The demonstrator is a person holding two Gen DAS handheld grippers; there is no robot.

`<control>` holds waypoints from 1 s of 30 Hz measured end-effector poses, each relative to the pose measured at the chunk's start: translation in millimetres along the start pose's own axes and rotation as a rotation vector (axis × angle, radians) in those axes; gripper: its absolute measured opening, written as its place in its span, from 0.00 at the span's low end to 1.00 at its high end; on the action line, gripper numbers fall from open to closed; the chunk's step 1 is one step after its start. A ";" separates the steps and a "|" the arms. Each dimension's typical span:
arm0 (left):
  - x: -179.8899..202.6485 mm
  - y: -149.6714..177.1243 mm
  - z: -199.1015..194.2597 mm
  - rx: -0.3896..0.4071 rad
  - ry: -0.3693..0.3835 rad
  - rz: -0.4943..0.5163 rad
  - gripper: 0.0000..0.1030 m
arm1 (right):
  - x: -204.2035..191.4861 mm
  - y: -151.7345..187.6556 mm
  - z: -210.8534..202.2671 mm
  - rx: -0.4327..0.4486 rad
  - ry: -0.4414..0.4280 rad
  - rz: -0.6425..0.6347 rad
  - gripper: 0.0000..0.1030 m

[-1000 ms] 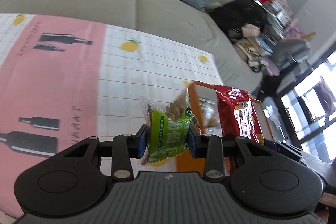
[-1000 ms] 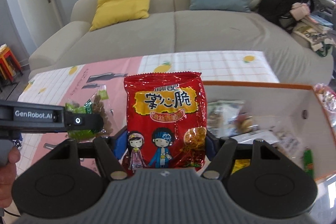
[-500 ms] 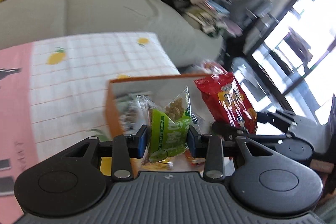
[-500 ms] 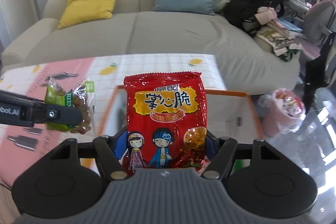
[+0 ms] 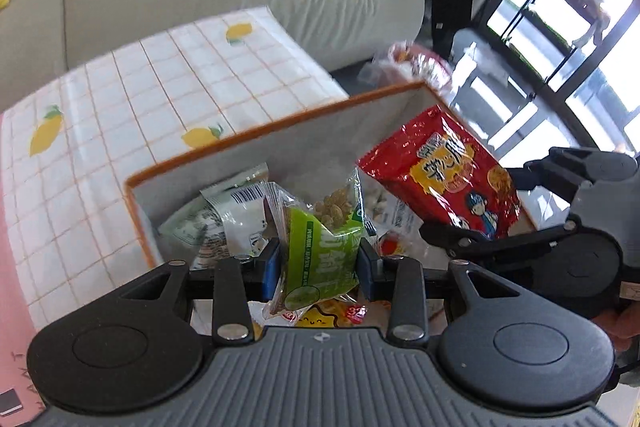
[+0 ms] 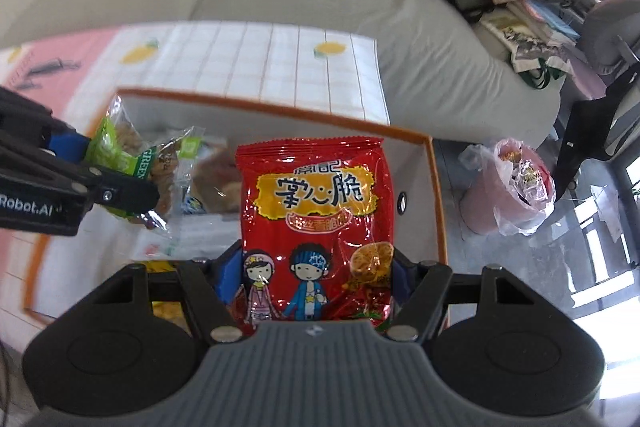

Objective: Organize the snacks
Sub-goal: 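Lower both bags into the orange box and open both grippers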

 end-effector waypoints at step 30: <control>-5.6 -1.0 29.6 -0.088 -0.071 -0.009 0.76 | -6.6 20.2 61.8 -0.124 0.062 -0.159 0.72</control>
Point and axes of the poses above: each gripper's, at about its wrist camera, not at the fingertips, and z roughly the way its jaws point, x to its right, y to its underside, the point moved 7 cm from there along z, roughly the way its jaws point, and after that the axes turned 2 degrees about -z, right-handed, at the moved point
